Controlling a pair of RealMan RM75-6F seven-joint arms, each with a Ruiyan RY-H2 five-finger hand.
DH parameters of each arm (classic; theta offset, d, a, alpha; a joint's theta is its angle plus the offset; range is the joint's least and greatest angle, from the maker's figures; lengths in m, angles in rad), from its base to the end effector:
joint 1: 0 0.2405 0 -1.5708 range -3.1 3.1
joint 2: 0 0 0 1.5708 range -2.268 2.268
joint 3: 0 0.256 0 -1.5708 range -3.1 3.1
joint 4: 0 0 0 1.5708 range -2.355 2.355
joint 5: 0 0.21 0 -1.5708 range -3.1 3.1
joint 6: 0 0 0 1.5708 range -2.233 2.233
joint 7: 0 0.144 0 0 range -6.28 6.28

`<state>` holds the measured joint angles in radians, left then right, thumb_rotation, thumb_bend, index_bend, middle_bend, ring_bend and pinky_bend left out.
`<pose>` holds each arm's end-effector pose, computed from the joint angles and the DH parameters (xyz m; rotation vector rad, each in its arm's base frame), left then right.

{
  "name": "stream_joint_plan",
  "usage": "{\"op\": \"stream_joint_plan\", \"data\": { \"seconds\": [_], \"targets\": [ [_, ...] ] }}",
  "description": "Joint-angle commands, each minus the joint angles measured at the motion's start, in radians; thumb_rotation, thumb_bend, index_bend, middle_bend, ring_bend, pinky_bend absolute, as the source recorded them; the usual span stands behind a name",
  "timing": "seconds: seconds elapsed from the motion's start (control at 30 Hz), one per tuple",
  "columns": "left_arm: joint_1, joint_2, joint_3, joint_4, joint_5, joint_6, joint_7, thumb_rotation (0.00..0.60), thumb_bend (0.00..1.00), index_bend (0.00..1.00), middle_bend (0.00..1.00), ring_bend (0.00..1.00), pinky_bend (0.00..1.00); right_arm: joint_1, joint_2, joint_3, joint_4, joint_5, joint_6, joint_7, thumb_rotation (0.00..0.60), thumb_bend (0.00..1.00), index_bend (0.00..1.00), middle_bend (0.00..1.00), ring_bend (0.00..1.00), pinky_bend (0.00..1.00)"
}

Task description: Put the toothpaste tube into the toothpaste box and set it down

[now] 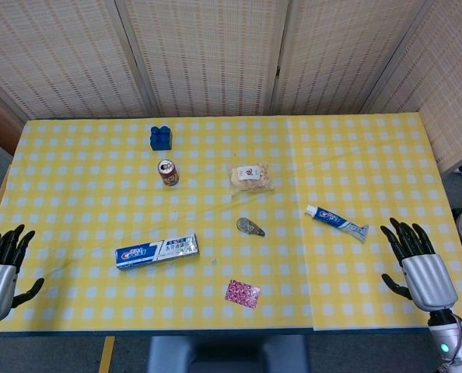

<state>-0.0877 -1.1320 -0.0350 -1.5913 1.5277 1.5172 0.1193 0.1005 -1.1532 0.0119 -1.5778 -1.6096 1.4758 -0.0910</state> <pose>-0.3092 0.1790 0.1575 -1.4367 -0.7790 -0.8380 -0.3012 -0.1770 0.1386 1.5416 -0.8068 0.8766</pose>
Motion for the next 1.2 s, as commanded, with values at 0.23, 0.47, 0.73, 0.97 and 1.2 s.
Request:
{"op": "stream_joint_plan", "data": {
  "seconds": [0.23,0.47,0.73,0.97,1.2],
  "targets": [
    [-0.014,-0.009,0.034,0.004,0.093,0.003,-0.073,0.600,0.23,0.00,0.00,0.00,0.00,-0.018,0.011,-0.002,-0.002,-0.014,0.040,0.023,0.600,0.26,0.00,0.00,0.00,0.00],
    [-0.052,-0.086,0.045,0.062,0.142,-0.037,-0.075,0.600,0.19,0.06,0.10,0.06,0.14,-0.030,0.021,-0.004,0.001,-0.029,0.069,0.049,0.600,0.26,0.00,0.00,0.00,0.00],
    [-0.169,-0.122,0.004,0.032,0.046,-0.247,-0.026,0.600,0.13,0.08,0.12,0.09,0.18,-0.018,0.018,0.000,0.001,-0.009,0.035,0.038,0.600,0.26,0.00,0.00,0.00,0.00],
    [-0.245,-0.180,-0.031,0.051,-0.023,-0.357,0.032,0.600,0.13,0.11,0.17,0.10,0.23,-0.009,0.019,0.005,0.001,0.009,0.009,0.042,0.600,0.26,0.00,0.00,0.00,0.00],
    [-0.291,-0.235,-0.033,0.077,-0.046,-0.410,0.023,0.600,0.13,0.16,0.21,0.12,0.24,-0.006,0.022,0.009,0.005,0.025,-0.001,0.050,0.600,0.26,0.00,0.00,0.00,0.00]
  ]
}}
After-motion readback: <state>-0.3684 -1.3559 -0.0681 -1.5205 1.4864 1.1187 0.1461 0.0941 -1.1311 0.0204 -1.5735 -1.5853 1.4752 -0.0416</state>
